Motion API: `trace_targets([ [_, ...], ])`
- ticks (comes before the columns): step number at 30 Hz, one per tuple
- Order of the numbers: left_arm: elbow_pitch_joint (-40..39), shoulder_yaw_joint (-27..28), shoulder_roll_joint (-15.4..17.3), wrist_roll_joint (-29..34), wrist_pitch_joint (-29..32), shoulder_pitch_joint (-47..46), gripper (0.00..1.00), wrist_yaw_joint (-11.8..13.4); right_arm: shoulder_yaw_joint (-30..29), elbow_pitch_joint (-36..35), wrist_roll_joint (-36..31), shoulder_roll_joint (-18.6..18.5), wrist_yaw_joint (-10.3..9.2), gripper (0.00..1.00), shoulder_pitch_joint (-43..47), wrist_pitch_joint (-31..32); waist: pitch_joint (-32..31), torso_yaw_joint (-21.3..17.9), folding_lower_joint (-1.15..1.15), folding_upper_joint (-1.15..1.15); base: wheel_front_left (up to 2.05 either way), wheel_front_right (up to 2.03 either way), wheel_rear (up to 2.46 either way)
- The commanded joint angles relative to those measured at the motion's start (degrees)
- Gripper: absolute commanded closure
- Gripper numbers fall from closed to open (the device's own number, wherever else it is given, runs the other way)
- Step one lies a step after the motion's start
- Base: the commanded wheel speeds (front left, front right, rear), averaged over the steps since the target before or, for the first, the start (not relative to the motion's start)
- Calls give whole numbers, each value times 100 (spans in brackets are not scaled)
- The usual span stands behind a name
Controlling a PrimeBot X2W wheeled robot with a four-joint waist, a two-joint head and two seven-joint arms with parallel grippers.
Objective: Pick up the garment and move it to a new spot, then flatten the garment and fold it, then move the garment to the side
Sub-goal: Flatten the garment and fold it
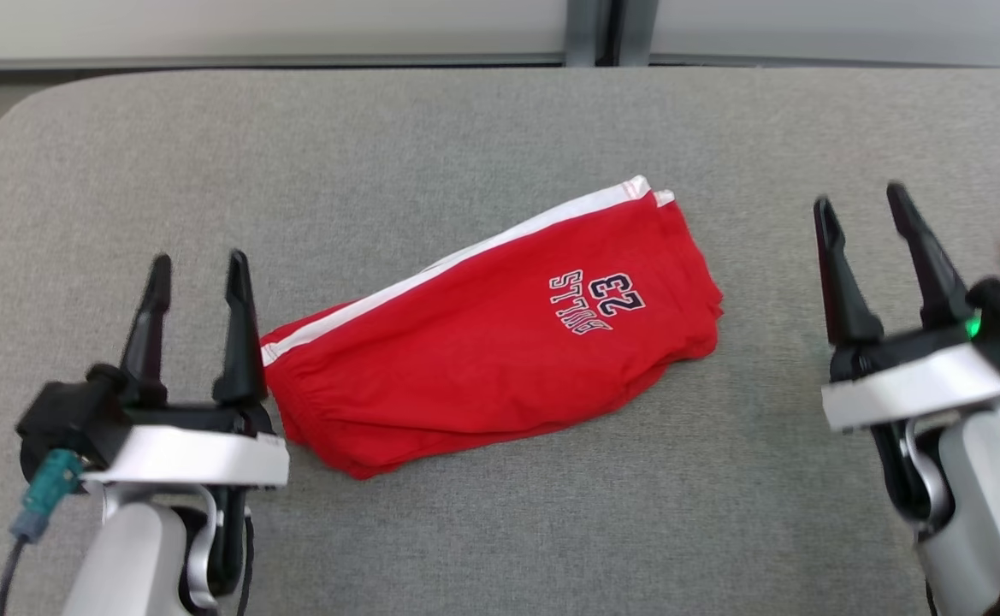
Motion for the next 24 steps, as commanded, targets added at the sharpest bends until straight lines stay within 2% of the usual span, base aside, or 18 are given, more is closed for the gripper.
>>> trace_targets([
  [1, 78, -37, 59, 78, -20, 136, 0, -52, -73, -117, -88, 30, -3, 0, 224, 34, -129, -88, 0, 0, 0, 0, 0],
  [5, 356, -154, 190, 256, -21, 344, 0, -135, -301, -482, -184, 188, -3, 0, 931, 216, -335, -176, 0, 0, 0, 0, 0],
  [13, 597, -247, 389, 402, 9, 738, 0, -83, -618, -1097, -401, 435, -3, 0, 2046, 595, -667, -293, 0, 0, 0, 0, 0],
  [24, 646, -329, 465, 387, 92, 900, 0, -69, -785, -1570, -509, 614, -3, 0, 2502, 902, -807, -357, 0, 0, 0, 0, 0],
])
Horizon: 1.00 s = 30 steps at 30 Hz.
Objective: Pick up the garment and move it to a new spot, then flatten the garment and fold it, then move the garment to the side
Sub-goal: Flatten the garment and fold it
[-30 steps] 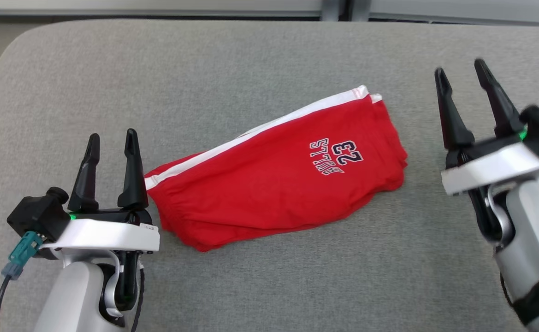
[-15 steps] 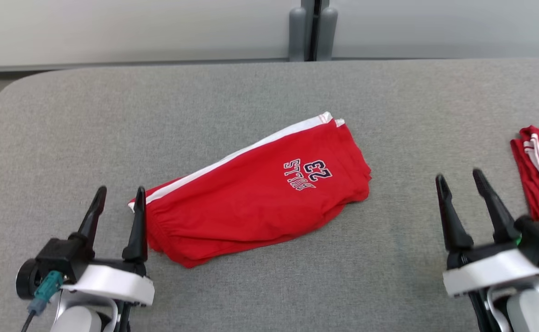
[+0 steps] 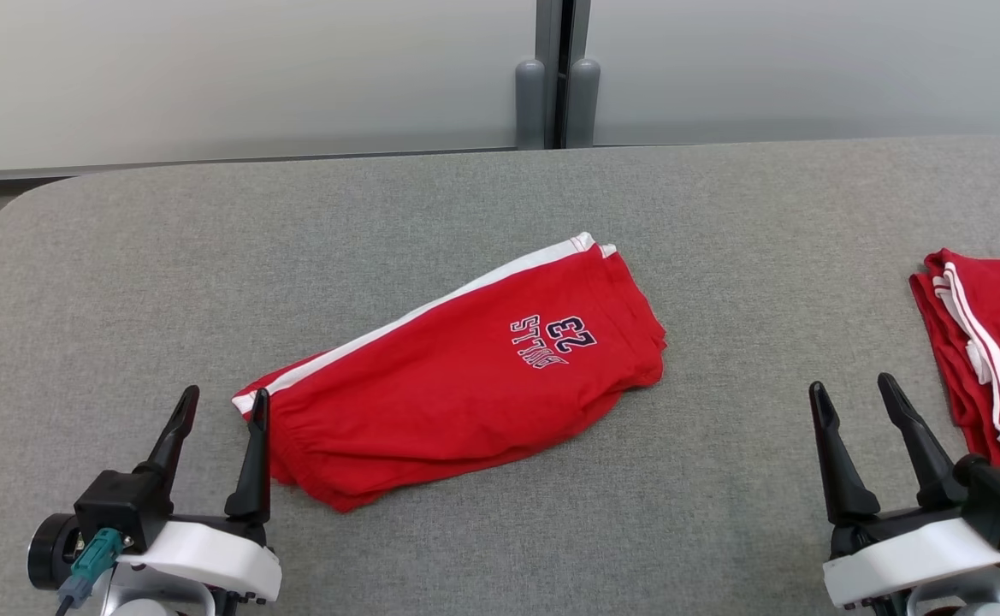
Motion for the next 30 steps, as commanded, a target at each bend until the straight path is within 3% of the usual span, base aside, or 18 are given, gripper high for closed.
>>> trace_targets([
  [1, 8, 1, 22, 12, 7, 38, 0, 14, -5, -35, -6, -2, -3, 0, 70, 25, -5, -2, 0, 0, 0, 0, 0],
  [21, -49, -110, -45, -44, -7, -198, 0, 74, -114, -174, -76, -92, -3, 0, -46, 205, 194, 125, 0, 0, 0, 0, 0],
  [30, -232, -298, -240, 30, -44, -874, 0, -48, 234, 525, 19, -405, -2, 0, -1279, 369, 1038, 625, 0, 0, 0, 0, 0],
])
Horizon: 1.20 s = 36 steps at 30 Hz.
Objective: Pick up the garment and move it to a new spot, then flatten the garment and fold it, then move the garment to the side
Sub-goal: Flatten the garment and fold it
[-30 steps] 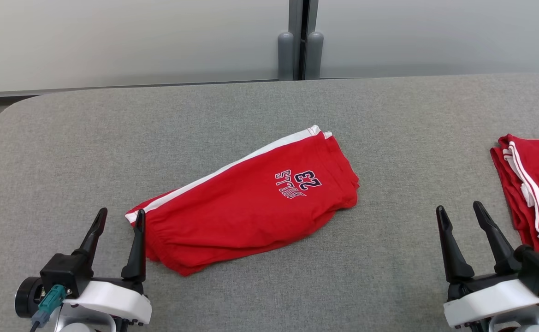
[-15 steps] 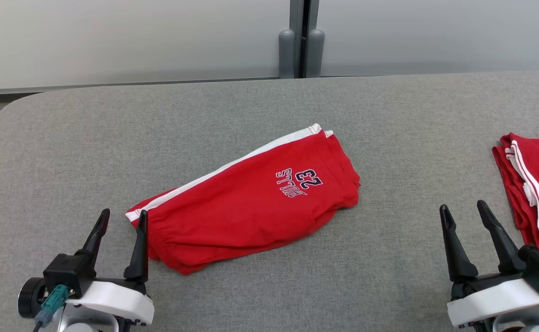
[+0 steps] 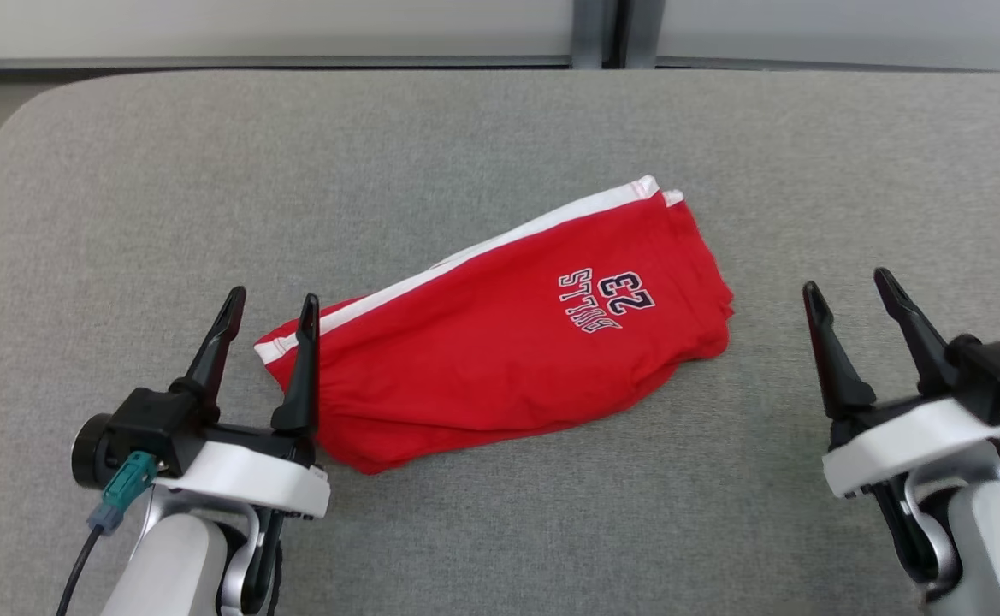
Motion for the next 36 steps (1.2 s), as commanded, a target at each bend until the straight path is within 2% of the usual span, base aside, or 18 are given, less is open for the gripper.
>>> trace_targets([
  [1, -10, -23, -35, 42, -35, -194, 0, -47, 165, 307, 47, -70, -3, 0, -364, 43, 403, 305, 0, 0, 0, 0, 0],
  [8, 170, -49, -217, 80, -75, -465, 0, -128, 829, 1810, 272, -59, -3, 0, -1295, 158, 667, 536, 0, 0, 0, 0, 0],
  [15, 178, 76, -290, 125, -85, -496, 0, -160, 1265, 2559, 616, 139, -1, 0, -1449, 411, 676, 507, 0, 0, 0, 0, 0],
  [16, 167, 99, -300, 144, -83, -497, 0, -171, 1325, 2619, 689, 174, -1, 14, -1449, 436, 676, 492, 0, 0, 0, 0, 0],
  [17, 152, 125, -308, 161, -84, -497, 0, -181, 1362, 2652, 756, 198, 0, 67, -1452, 393, 674, 472, 0, 0, 0, 0, 0],
  [18, 142, 146, -306, 182, -84, -492, 0, -196, 1383, 2701, 813, 209, -1, 100, -1455, 375, 667, 447, 0, 0, 0, 0, 0],
  [26, 114, 287, -313, 285, -86, -278, 0, -257, 1356, 2604, 1071, 274, -3, 100, -1072, -498, 461, 174, 0, 0, 0, 0, 0],
  [31, 88, 367, -282, 304, -86, -31, 0, -252, 1043, 2522, 1223, 319, -8, 100, -278, -884, 206, -98, 0, 0, 0, 0, 0],
  [36, 78, 375, -235, 304, -87, 121, 0, -220, 624, 2330, 1294, 453, -8, 100, 225, -990, 86, -239, 0, 0, 0, 0, 0],
])
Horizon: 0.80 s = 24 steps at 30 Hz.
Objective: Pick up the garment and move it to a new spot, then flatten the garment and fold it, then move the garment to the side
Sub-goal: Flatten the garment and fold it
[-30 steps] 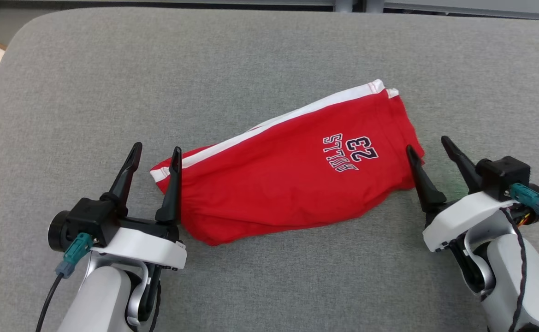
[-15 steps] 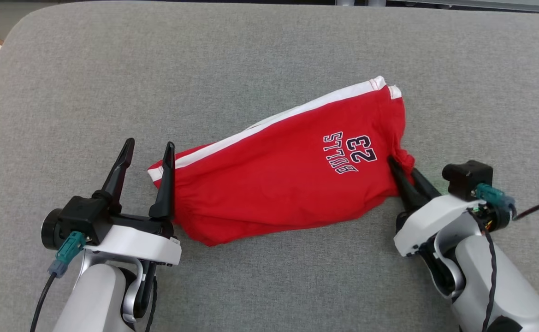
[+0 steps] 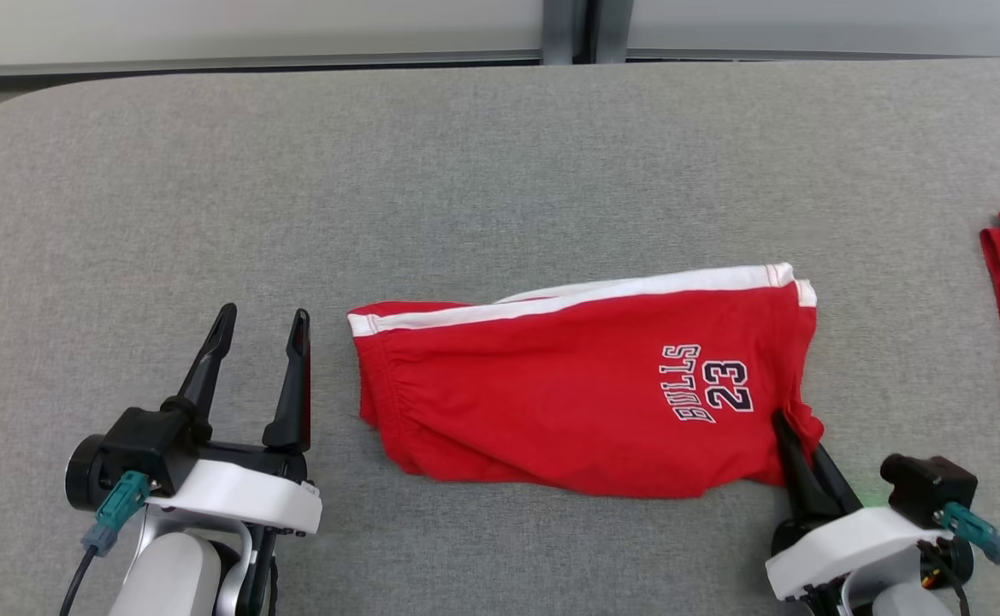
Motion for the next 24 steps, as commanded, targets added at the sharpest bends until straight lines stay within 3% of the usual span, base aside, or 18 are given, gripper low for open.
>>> trace_targets([
  [1, -20, 26, 38, 13, -23, 41, 0, 23, -84, 53, 45, 10, -15, 100, 185, -8, -50, -64, 0, 0, 0, 0, 0],
  [14, -62, -30, 105, -17, 42, 137, 0, 107, -359, -371, -250, 94, -14, 100, 126, 21, -161, -127, 0, 0, 0, 0, 0],
  [19, -88, -32, 116, -24, 42, 145, 0, 131, -131, -958, -619, 89, -9, 100, -133, 134, -202, -103, 0, 0, 0, 0, 0],
  [24, -78, -69, 85, -62, 44, 117, 0, 142, 575, -1619, -968, 163, -9, 100, -627, 524, -254, -16, 0, 0, 0, 0, 0],
])
